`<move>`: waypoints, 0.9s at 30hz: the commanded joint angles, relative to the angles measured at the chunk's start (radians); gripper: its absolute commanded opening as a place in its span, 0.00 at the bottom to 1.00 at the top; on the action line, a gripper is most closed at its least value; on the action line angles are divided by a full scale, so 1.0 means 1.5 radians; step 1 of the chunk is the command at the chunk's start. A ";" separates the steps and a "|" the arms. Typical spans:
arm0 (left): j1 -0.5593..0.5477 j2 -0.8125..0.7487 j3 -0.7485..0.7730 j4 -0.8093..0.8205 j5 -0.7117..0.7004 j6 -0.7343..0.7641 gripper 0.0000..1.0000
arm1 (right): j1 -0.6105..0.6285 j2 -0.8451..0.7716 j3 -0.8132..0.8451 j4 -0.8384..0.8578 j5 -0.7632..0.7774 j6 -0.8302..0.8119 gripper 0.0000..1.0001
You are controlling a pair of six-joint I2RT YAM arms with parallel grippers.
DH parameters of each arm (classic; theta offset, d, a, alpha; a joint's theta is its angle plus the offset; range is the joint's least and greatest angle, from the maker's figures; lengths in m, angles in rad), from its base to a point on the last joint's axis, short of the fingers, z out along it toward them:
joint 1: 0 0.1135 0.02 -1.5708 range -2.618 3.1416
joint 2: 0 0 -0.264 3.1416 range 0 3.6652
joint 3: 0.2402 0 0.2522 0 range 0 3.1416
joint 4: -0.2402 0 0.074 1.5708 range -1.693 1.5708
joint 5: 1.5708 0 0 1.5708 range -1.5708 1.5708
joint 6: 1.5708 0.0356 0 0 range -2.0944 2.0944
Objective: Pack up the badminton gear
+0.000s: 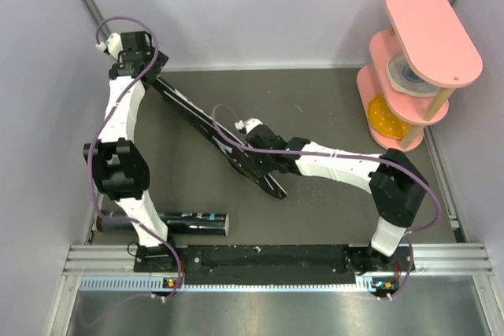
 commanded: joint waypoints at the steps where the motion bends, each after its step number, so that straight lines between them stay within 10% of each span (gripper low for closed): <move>1: -0.014 -0.082 0.016 -0.019 0.072 0.002 0.83 | -0.047 -0.053 -0.066 0.087 -0.069 0.087 0.05; 9: -0.096 -0.163 -0.034 0.060 0.341 0.003 0.81 | -0.216 -0.196 -0.301 0.259 -0.319 0.221 0.00; 27: -0.302 -0.354 -0.358 0.326 0.594 -0.007 0.79 | -0.390 -0.458 -0.503 0.121 -0.276 0.170 0.06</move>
